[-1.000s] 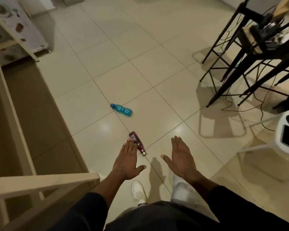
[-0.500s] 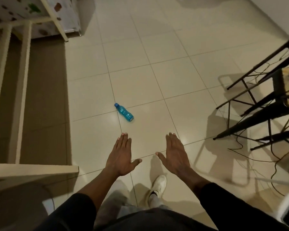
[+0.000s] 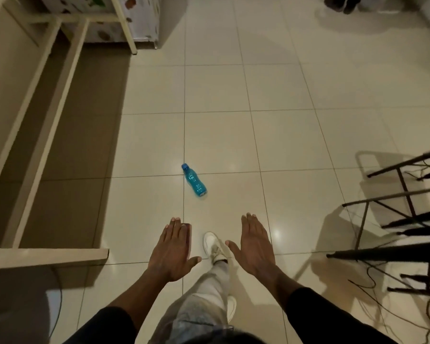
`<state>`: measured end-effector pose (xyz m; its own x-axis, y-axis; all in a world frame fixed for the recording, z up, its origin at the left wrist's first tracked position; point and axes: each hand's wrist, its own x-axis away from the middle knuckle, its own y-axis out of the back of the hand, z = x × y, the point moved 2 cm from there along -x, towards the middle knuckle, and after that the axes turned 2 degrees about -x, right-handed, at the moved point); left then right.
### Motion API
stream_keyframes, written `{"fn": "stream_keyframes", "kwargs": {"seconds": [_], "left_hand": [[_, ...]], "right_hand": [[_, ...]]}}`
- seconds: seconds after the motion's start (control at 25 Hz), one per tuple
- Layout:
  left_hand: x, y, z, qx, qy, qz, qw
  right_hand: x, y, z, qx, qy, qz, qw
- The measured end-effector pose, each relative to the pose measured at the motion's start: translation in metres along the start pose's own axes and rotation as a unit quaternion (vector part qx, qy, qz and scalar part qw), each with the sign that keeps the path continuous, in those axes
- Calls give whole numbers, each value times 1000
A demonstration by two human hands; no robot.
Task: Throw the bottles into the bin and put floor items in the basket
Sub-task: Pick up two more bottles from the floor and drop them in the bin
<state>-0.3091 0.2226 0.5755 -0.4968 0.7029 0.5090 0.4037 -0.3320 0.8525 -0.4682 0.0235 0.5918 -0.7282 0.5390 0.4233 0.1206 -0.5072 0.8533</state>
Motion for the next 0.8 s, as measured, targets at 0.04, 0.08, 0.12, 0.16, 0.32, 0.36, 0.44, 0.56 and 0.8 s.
{"fn": "stream_keyframes", "kwargs": {"seconds": [0.04, 0.08, 0.12, 0.16, 0.32, 0.36, 0.44, 0.56, 0.8], "left_hand": [[-14, 1, 2, 14, 5, -3, 1000], [-27, 2, 4, 25, 12, -2, 1000], [-41, 4, 6, 34, 21, 0, 999], [-54, 7, 8, 43, 30, 6, 999], [-102, 16, 24, 68, 69, 1, 995], [-116, 19, 31, 77, 82, -3, 994], [-138, 21, 43, 90, 105, -12, 990], [-167, 20, 58, 84, 134, -52, 986], [-223, -13, 63, 179, 218, 10, 959]], "right_hand": [[-16, 3, 1, 8, 9, 7, 1000], [-32, 7, 1, 19, 17, 13, 1000], [-50, 13, 2, 31, 27, 17, 999], [-68, 19, 3, 41, 37, 25, 998], [-142, 37, 12, 90, 94, 46, 990], [-165, 39, 17, 98, 107, 52, 988], [-205, 42, 25, 107, 123, 58, 985], [-259, 38, 39, 101, 165, 60, 979], [-363, -5, 42, 131, 272, 118, 946]]}}
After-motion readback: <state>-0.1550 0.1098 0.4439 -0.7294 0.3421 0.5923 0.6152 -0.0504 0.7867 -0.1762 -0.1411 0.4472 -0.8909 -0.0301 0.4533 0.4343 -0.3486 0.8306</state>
